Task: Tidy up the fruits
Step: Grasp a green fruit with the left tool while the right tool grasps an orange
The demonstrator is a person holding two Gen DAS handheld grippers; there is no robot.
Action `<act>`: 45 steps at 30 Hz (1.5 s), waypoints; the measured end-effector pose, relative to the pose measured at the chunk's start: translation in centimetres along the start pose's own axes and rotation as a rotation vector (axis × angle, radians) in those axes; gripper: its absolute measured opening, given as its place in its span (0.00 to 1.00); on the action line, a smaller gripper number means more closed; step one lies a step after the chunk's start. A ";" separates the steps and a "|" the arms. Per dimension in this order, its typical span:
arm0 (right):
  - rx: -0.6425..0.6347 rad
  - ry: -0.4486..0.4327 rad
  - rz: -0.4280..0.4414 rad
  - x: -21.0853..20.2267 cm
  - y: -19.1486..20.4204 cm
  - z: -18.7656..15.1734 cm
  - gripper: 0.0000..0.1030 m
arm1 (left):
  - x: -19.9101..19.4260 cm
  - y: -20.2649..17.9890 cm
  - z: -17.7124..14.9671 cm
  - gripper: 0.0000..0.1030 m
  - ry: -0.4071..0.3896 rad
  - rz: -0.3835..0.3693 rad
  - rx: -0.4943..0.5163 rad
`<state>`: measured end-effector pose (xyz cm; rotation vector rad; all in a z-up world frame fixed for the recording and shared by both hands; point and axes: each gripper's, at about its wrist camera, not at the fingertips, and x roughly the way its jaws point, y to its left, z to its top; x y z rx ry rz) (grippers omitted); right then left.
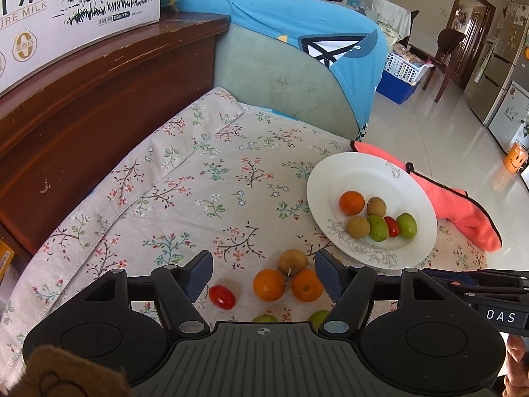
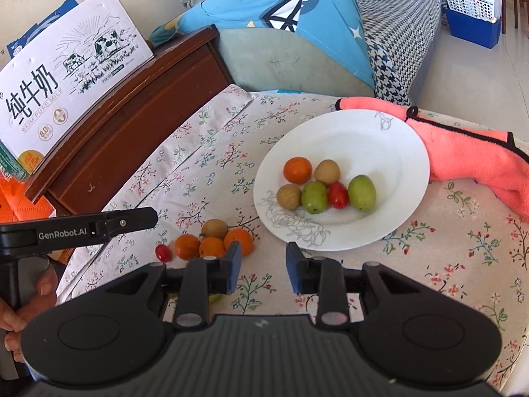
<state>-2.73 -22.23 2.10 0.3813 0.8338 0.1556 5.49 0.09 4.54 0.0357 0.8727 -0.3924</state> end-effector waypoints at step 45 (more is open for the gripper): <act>-0.170 0.149 0.030 4.5 6.4 -6.0 0.36 | 3.6 0.1 -4.9 0.53 0.164 0.030 0.062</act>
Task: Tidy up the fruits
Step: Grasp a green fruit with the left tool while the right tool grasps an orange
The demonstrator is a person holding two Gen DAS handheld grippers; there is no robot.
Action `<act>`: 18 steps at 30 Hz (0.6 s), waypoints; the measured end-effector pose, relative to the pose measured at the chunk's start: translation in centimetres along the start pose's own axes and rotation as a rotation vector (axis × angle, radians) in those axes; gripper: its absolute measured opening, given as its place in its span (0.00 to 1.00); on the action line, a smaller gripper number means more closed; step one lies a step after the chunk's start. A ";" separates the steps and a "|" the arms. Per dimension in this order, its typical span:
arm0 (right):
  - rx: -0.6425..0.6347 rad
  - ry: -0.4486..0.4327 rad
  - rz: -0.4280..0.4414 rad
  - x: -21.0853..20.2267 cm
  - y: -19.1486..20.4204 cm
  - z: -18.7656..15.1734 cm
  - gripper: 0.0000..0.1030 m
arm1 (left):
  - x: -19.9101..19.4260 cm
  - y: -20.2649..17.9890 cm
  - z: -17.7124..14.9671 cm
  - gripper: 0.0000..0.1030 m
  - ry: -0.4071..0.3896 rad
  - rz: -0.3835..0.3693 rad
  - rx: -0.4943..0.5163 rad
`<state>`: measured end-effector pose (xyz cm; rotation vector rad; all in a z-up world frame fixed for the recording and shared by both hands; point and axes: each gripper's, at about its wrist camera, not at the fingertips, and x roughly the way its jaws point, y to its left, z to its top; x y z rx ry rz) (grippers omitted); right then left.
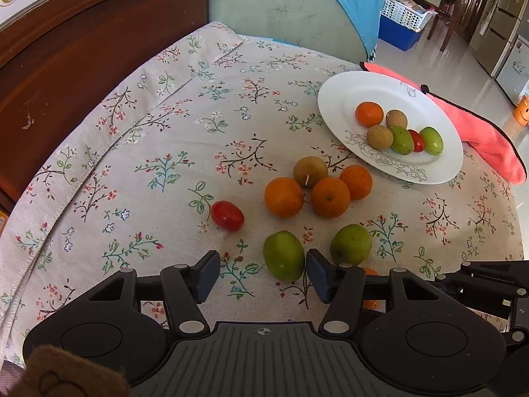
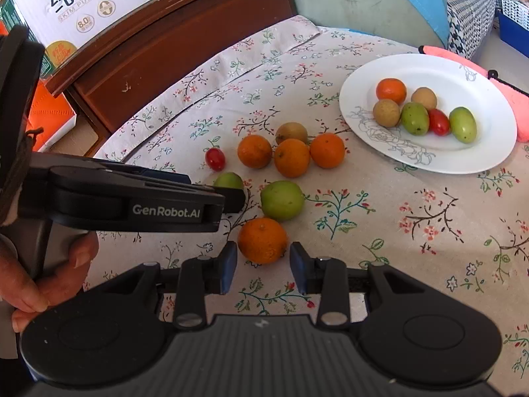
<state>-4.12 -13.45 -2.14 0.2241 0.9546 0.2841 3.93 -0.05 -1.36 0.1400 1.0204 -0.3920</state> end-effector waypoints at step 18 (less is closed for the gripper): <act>0.009 -0.020 -0.007 -0.2 -0.2 0.2 0.32 | -0.5 -1.1 0.0 0.24 -0.062 -0.042 0.033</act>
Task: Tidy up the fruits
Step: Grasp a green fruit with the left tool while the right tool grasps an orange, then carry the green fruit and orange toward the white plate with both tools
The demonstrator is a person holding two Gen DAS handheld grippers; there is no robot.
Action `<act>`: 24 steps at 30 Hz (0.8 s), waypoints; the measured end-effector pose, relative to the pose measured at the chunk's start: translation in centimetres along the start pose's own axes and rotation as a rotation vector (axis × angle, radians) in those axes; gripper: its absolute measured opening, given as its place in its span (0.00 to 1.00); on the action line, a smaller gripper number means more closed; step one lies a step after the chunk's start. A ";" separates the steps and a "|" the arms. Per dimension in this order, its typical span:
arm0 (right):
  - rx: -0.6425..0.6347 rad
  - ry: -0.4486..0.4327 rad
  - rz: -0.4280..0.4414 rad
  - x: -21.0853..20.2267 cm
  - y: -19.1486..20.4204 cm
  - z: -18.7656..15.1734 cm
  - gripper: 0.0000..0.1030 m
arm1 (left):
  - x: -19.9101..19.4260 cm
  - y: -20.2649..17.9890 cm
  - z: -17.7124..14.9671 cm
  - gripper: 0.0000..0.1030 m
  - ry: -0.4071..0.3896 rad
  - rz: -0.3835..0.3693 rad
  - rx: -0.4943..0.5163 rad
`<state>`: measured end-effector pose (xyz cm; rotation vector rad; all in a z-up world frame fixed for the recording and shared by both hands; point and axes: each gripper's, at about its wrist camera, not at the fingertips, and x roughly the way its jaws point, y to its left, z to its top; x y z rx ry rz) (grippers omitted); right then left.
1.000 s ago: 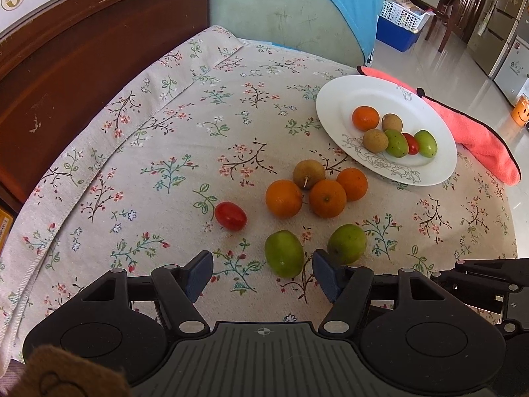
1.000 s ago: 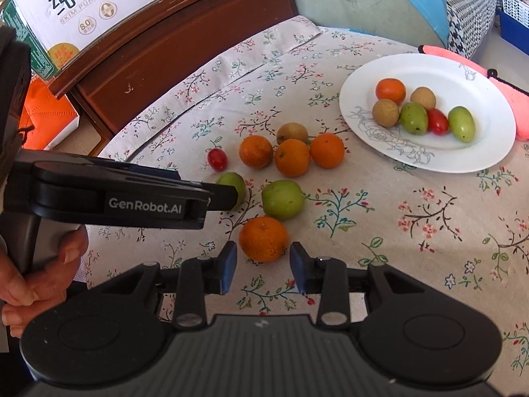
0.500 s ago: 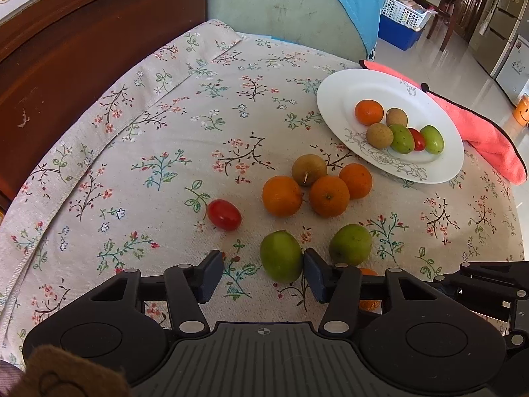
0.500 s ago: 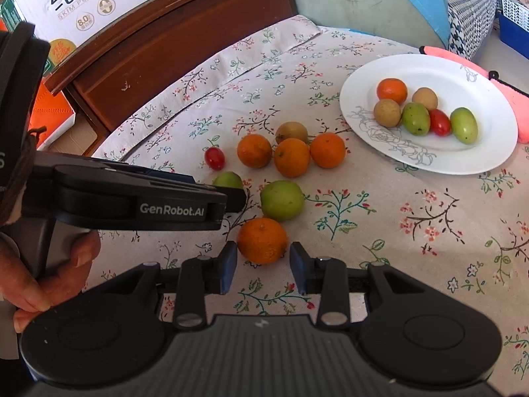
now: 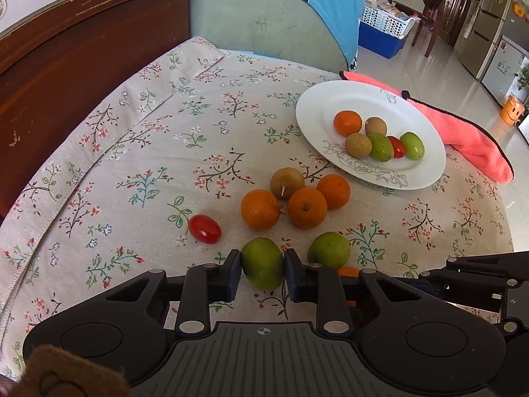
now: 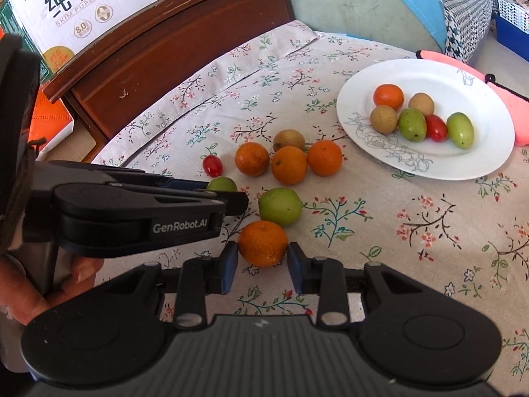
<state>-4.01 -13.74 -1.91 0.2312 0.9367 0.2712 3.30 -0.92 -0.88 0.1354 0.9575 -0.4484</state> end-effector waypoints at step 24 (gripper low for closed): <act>0.155 -0.236 -0.052 -6.3 -5.1 4.9 0.32 | -2.8 -1.4 3.9 0.25 -0.175 -0.068 -0.043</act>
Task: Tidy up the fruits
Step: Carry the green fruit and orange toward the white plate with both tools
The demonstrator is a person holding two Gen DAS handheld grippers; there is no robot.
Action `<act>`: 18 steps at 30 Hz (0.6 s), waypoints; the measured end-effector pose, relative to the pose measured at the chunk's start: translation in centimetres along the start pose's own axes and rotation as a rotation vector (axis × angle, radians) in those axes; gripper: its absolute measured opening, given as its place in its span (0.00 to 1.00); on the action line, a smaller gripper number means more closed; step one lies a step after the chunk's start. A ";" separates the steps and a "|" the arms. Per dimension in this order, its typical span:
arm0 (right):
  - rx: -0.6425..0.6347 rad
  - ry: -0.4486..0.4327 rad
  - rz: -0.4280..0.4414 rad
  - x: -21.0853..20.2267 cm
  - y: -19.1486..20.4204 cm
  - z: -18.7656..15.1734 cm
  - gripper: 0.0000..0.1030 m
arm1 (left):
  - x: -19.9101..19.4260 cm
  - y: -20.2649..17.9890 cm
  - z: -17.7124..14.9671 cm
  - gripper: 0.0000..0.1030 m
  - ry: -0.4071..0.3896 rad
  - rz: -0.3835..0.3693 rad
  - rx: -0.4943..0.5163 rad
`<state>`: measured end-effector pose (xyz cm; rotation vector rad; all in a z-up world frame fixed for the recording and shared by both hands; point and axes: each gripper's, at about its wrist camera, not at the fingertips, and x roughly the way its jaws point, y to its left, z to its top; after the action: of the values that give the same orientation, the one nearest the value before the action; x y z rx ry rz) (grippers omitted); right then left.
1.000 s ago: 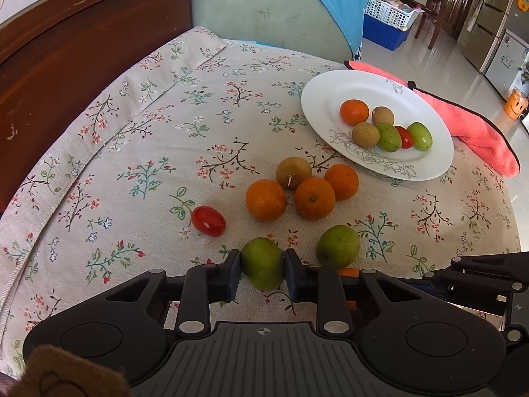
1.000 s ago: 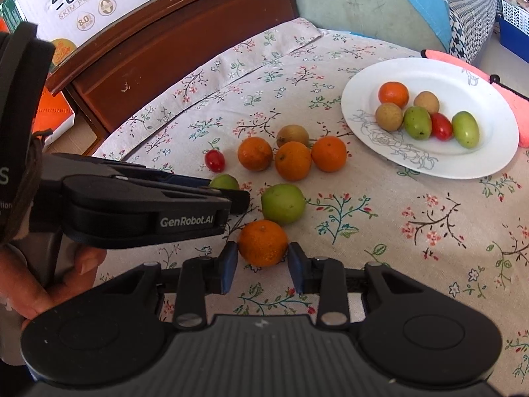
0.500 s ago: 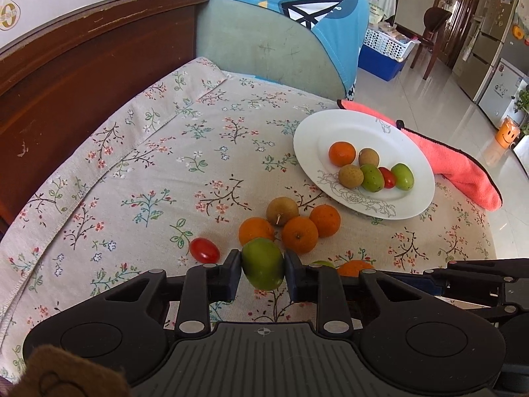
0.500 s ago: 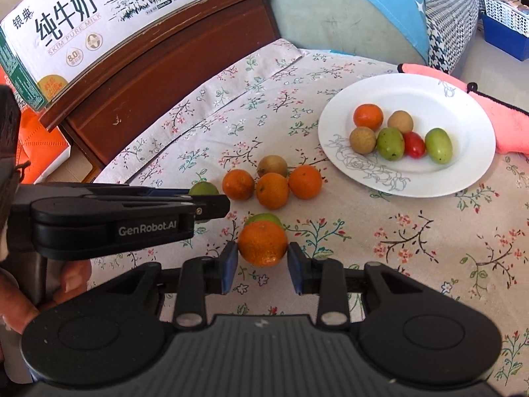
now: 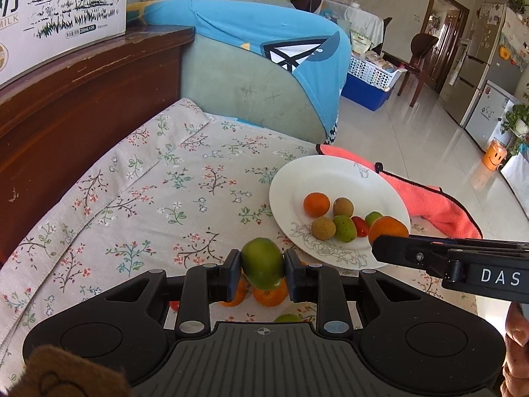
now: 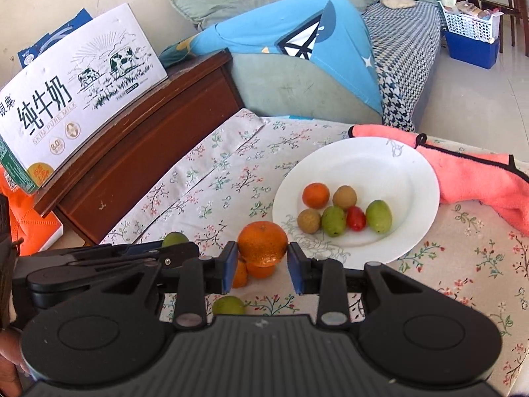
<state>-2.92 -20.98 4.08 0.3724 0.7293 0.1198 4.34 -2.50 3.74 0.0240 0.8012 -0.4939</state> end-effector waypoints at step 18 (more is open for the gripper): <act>0.120 -0.062 -0.090 -0.1 -4.8 3.8 0.32 | 5.5 -3.0 4.9 0.25 -0.037 -0.078 0.038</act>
<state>-0.53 -26.56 5.00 0.4547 0.6929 -0.0201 9.64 -8.43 3.90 0.0190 0.7587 -0.5821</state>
